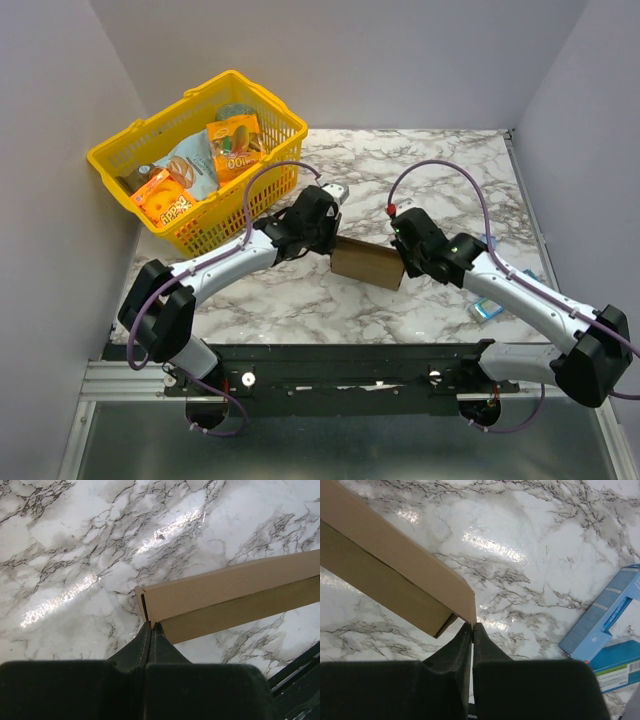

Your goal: Fold the paper box

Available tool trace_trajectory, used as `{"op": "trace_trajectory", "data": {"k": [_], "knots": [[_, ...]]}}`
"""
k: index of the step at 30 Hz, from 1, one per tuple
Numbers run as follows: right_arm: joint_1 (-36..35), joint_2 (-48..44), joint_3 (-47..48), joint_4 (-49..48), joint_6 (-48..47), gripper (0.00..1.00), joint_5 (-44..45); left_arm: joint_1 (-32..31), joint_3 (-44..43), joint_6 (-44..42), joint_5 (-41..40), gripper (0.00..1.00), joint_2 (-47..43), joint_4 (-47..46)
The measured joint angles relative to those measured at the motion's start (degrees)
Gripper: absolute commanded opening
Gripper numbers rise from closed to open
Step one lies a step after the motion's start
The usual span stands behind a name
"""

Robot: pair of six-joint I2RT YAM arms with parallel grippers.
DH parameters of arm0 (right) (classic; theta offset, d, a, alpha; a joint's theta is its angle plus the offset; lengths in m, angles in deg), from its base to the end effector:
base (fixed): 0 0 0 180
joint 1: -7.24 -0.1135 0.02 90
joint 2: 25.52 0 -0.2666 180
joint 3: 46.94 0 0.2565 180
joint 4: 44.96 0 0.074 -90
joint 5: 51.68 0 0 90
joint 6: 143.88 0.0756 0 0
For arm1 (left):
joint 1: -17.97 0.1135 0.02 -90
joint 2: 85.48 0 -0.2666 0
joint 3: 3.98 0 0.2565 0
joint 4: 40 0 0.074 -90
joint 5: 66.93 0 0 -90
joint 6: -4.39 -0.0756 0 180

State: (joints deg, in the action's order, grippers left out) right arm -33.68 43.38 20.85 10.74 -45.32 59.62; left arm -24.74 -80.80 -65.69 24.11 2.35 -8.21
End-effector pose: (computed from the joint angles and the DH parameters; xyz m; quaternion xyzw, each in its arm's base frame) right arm 0.2141 0.1493 0.2364 -0.2118 0.9192 -0.0434 0.3290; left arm 0.2720 -0.2530 0.2293 0.1846 0.8975 -0.2152 0.3377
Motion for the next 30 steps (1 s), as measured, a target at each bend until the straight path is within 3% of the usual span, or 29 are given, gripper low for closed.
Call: {"op": "trace_trajectory", "data": {"k": [6,30], "knots": [[0.07,1.92,2.84,2.38,2.25,0.01,-0.11,-2.21,0.0,-0.17,-3.72,0.0,-0.09,0.31],[2.32,6.84,5.66,2.43,11.32,0.01,-2.89,-8.35,2.4,-0.15,-16.68,0.0,-1.6,0.26]]}}
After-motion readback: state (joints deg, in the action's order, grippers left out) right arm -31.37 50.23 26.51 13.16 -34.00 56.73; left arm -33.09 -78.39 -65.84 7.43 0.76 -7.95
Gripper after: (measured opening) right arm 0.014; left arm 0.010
